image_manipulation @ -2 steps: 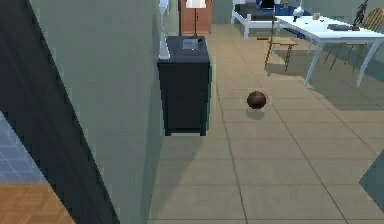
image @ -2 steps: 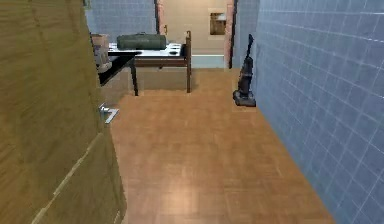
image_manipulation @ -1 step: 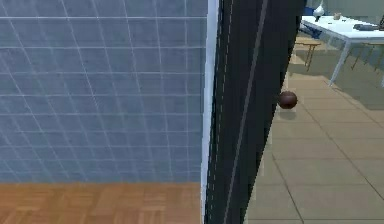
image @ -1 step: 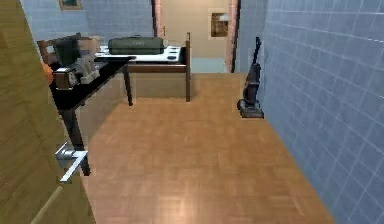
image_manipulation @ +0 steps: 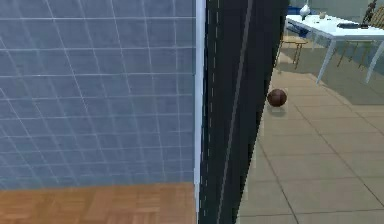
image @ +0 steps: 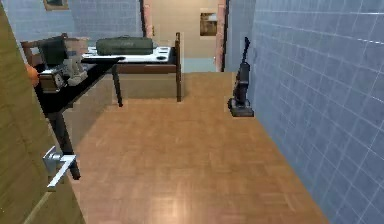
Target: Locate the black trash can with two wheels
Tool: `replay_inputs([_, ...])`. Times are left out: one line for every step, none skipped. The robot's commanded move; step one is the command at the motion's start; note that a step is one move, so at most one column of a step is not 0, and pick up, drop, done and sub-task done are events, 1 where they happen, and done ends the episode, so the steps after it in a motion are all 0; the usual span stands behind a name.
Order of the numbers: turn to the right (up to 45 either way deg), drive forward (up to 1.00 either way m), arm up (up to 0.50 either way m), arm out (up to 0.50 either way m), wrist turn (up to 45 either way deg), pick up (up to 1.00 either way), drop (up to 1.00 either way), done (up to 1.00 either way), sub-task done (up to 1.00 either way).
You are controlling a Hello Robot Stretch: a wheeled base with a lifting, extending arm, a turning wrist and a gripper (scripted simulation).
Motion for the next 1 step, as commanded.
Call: replay_inputs([-45.0, 0.0, 0.0, 0.0, 0.0, 0.0, 0.0, 0.0, 0.0])
